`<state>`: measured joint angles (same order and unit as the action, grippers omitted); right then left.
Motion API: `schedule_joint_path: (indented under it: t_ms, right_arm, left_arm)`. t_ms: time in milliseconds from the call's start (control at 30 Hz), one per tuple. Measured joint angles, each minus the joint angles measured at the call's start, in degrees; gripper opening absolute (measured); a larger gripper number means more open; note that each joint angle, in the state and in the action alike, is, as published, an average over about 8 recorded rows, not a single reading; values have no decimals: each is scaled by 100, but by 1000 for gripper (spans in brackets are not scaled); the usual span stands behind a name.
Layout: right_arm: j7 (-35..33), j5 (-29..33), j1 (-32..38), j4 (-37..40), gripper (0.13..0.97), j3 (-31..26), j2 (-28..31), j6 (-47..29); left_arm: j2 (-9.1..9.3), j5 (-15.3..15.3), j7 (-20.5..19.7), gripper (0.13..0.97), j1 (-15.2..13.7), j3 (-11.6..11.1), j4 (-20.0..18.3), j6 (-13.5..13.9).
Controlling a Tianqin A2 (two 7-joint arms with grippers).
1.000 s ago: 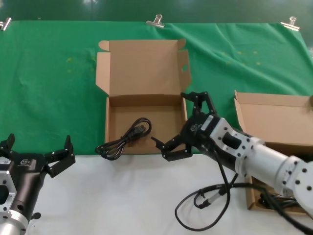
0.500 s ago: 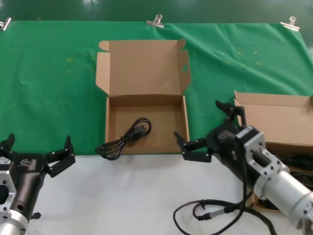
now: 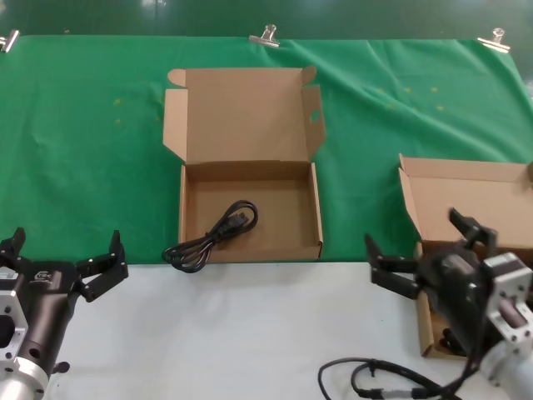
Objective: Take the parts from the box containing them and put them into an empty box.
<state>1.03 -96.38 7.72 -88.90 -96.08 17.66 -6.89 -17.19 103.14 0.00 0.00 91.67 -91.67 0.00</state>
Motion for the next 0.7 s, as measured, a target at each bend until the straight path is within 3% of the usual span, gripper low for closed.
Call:
schedule_joint_path:
  t_ms: [267,700]
  right_arm:
    - [-69,-448,-512,-185,966,293,-31,458]
    - [-76,-495,-565,-204,966,323,-34,505]
  left_arm:
    - [0,0,0,966,0,0,0,0]
    - [0,0,0,966,0,0,0,0]
